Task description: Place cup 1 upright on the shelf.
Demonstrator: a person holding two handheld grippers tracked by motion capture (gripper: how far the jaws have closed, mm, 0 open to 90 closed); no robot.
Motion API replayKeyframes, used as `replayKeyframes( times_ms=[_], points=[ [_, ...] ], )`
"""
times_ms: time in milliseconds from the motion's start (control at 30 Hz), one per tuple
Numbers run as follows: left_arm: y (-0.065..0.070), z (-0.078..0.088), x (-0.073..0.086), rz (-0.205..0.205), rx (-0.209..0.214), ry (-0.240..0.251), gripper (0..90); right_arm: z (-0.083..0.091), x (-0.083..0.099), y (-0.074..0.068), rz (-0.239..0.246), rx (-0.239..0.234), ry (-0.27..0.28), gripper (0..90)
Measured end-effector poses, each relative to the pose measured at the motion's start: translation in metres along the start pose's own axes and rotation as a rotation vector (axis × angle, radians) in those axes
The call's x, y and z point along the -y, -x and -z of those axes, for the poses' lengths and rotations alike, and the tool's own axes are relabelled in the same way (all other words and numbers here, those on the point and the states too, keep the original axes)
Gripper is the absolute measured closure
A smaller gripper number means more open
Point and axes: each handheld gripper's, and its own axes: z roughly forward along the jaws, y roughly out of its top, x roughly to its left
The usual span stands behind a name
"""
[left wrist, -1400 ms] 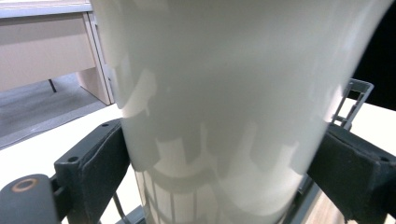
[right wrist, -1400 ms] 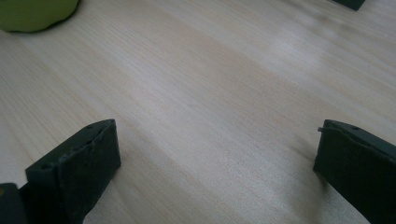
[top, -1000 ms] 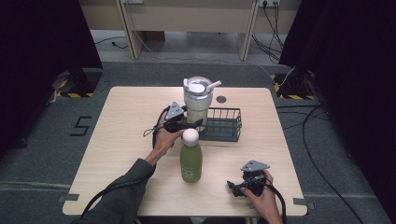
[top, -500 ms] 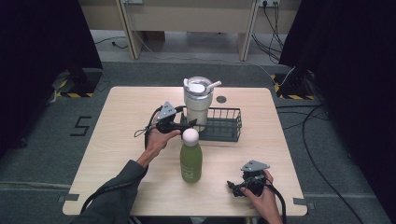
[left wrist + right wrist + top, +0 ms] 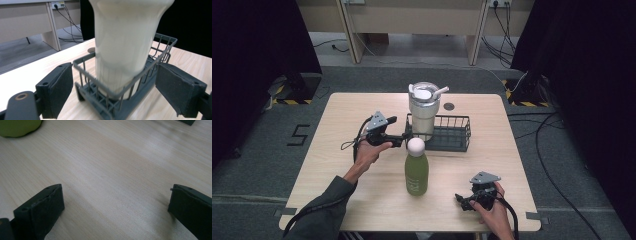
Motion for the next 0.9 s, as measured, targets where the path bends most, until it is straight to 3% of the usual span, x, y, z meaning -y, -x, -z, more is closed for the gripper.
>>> replayKeyframes(
  times_ms=[367,567,900],
  points=[
    [-0.005,0.025,0.008,0.03,-0.006,0.008,14.7,0.0,0.0,0.0,-0.002,0.0,-0.001,0.4],
    [-0.006,0.04,0.015,0.038,-0.009,-0.011,14.7,0.0,0.0,0.0,-0.002,0.0,-0.001,0.4],
    [-0.005,0.068,0.028,0.031,-0.018,-0.023,14.7,0.0,0.0,0.0,-0.002,0.0,-0.001,0.4]
  ],
)
